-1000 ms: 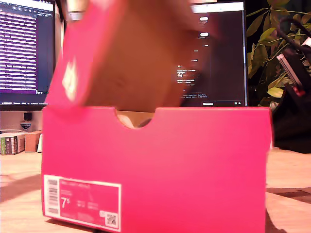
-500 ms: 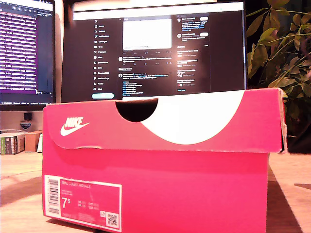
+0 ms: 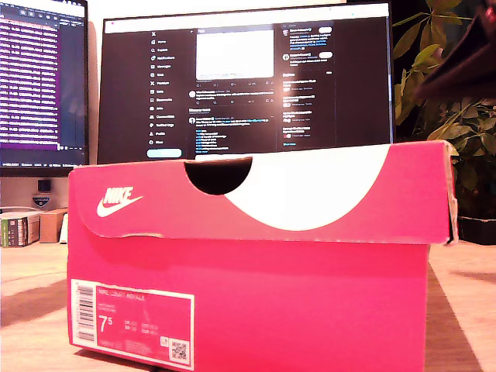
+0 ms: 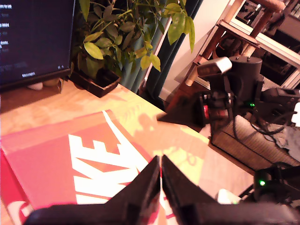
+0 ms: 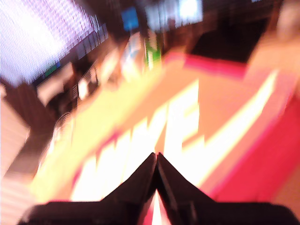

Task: Close the red shoebox by pushing the lid with your left arm and holding the box in place with your right arm

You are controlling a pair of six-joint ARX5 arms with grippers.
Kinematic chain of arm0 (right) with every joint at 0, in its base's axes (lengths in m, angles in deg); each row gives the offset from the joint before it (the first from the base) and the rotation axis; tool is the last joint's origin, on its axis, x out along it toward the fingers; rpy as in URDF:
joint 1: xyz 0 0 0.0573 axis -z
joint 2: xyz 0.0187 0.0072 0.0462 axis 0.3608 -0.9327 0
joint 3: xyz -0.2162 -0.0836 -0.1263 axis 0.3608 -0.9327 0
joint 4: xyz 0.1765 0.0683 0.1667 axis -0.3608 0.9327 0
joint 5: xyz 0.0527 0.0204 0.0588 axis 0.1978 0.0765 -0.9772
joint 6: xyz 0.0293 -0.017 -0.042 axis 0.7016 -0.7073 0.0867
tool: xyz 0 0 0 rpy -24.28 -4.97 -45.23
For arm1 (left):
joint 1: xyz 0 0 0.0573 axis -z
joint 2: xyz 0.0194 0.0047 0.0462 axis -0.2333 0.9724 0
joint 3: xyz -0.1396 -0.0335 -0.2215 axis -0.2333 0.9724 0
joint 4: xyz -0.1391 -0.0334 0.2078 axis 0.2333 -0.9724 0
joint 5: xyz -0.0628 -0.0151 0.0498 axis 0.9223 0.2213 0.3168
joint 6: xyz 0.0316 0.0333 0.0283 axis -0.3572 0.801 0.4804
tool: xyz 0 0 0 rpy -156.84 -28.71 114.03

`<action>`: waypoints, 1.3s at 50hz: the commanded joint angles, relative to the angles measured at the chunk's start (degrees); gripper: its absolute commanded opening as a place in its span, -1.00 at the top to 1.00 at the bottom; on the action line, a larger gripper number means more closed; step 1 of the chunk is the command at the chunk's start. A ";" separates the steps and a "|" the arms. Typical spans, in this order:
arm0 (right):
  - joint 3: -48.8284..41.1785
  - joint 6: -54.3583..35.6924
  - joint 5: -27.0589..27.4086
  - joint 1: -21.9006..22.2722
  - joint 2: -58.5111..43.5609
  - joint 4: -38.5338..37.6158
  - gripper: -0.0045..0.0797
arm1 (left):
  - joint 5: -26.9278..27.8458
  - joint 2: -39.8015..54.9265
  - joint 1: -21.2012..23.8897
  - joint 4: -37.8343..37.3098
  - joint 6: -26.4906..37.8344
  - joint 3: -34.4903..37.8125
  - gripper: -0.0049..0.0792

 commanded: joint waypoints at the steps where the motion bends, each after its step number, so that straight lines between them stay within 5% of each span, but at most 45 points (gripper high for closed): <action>1: -1.29 -2.43 1.25 -1.99 -0.50 1.60 0.92 | 0.07 0.55 0.07 0.22 1.29 -0.09 0.93; 27: -1.38 -11.26 15.56 -13.86 -6.19 9.16 0.92 | -0.20 0.52 -0.31 -5.62 8.28 -0.09 0.93; 40: -1.36 -9.81 15.13 -13.73 -1.36 1.44 0.92 | -6.69 -1.25 -1.29 -6.25 12.20 -0.09 0.93; 55: -1.36 -11.78 29.31 -11.82 10.43 0.98 0.92 | -10.23 -4.42 -7.63 -8.74 16.35 0.04 0.93; 65: -1.36 -12.94 34.23 -9.25 17.57 2.10 0.92 | -10.80 -6.34 -12.11 -8.79 17.70 1.36 0.93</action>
